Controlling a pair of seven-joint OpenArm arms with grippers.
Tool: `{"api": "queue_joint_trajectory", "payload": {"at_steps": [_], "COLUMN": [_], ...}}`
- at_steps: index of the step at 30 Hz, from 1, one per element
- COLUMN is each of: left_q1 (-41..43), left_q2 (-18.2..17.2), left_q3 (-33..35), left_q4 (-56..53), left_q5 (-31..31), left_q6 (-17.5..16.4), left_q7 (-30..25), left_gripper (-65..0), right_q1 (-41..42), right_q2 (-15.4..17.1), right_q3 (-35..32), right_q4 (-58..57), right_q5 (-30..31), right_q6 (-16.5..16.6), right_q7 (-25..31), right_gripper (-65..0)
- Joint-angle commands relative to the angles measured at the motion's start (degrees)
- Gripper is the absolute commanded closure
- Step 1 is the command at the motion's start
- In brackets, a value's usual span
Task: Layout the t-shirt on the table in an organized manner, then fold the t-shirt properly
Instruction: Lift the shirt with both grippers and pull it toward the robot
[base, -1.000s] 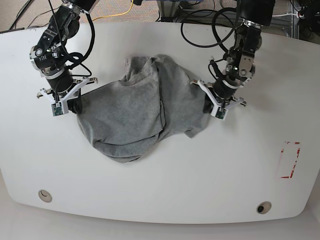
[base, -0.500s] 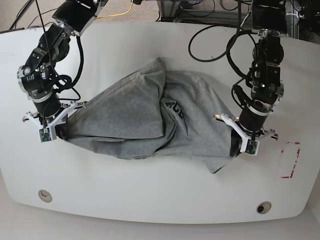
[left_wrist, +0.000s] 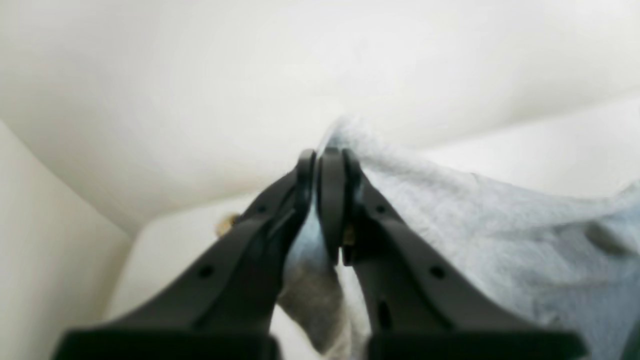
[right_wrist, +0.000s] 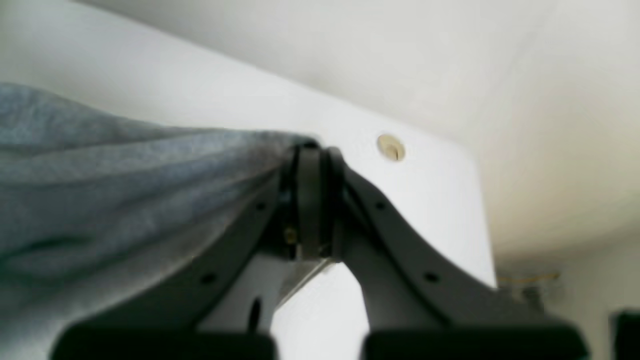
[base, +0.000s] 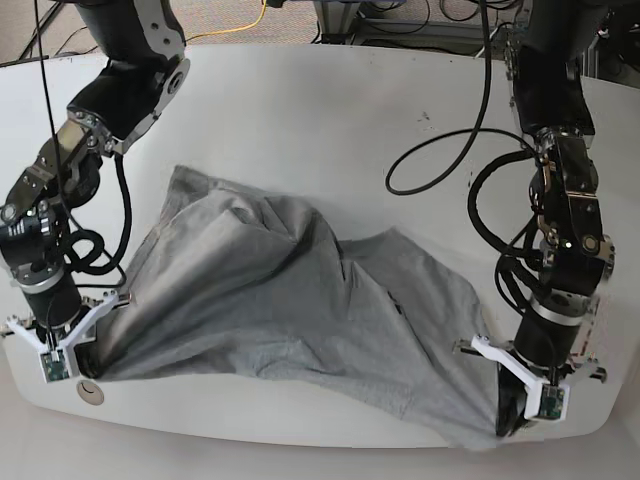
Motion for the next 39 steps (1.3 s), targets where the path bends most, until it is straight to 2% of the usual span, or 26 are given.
{"api": "queue_joint_trajectory", "payload": {"at_steps": [1, 9, 13, 21, 30, 34, 39], "left_q1": [-4.74, -19.16, -26.28, -38.59, -45.01, -44.48, -39.56], "left_q2": [-0.52, -0.70, -0.79, -0.79, -0.70, -0.61, -0.96], "left_q3": [-1.13, -5.09, -6.41, -7.90, -7.90, -7.81, -8.08], "left_q4": [1.19, 0.84, 0.66, -2.50, -6.81, -6.55, -5.84], "left_q5": [0.09, 0.18, 0.36, 0.36, 0.18, -0.52, -5.71], "left_q6": [0.62, 0.27, -2.89, -6.32, -7.03, -7.11, -7.38], "left_q7": [-1.22, 2.92, 5.38, 10.04, 10.48, 10.56, 11.44], "left_gripper": [0.0, 0.0, 0.0, 0.0, 0.0, 0.0, 0.0], "right_q1": [4.64, 19.67, 27.49, 40.07, 44.64, 43.67, 37.78], "right_q2": [2.41, 8.66, 11.20, 13.40, 13.84, 13.93, 13.93], "right_q3": [-0.85, -7.18, -9.90, -15.70, -18.60, -18.52, -15.18], "right_q4": [-1.13, -10.98, -16.08, -23.82, -23.99, -23.64, -18.36], "right_q5": [0.80, 0.80, 1.32, 1.32, 1.32, 1.32, 1.06], "right_q6": [-0.16, -0.16, -0.16, -0.16, -0.16, -0.16, -0.16], "right_q7": [1.37, 1.19, 1.19, 1.19, 1.02, 0.05, -3.12], "right_gripper": [0.0, 0.0, 0.0, 0.0, 0.0, 0.0, 0.0]}}
